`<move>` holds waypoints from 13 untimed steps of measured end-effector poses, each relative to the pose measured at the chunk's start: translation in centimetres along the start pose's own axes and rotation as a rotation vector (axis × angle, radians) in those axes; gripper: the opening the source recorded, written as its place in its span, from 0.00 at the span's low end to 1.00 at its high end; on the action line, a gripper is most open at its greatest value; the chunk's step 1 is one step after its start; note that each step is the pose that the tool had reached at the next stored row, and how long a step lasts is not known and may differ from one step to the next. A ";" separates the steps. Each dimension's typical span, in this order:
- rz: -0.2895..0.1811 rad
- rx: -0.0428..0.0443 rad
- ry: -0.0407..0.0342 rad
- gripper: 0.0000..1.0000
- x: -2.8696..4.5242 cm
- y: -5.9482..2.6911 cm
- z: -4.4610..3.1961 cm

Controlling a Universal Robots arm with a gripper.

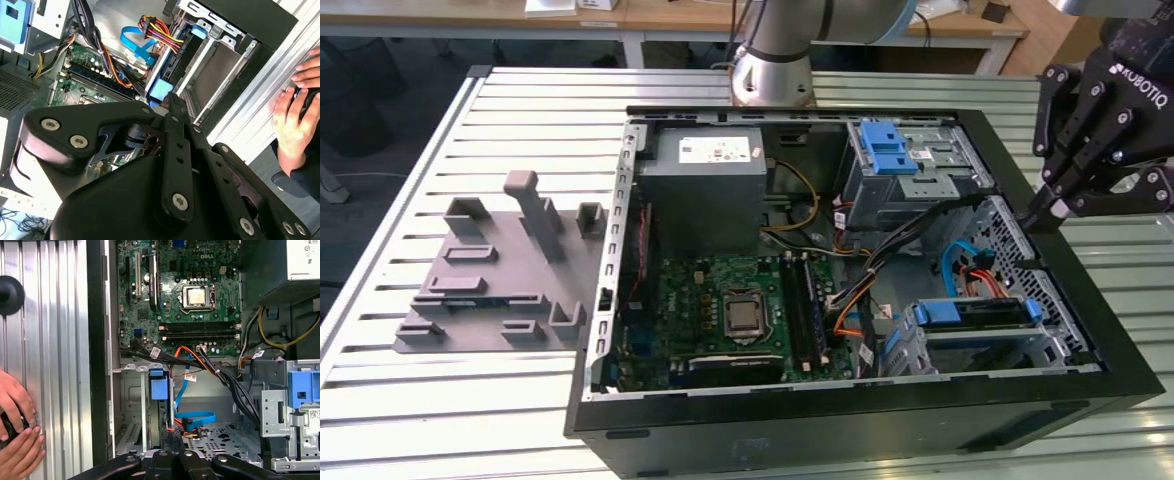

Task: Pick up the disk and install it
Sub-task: 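Insert the second disk wire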

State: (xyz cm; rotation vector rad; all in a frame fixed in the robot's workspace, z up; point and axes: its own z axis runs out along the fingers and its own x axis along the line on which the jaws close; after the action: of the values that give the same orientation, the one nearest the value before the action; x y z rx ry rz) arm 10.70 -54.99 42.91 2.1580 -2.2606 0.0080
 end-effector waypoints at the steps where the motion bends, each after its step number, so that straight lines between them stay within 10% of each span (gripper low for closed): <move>1: 0.000 0.0000 0.0001 0.11 0.00 0.00 0.00; 13: 0.000 -0.0004 0.0000 0.11 -0.58 0.02 0.73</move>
State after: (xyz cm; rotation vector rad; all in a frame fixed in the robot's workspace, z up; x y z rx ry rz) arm 10.70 -54.43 42.18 2.1579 -2.2603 0.0076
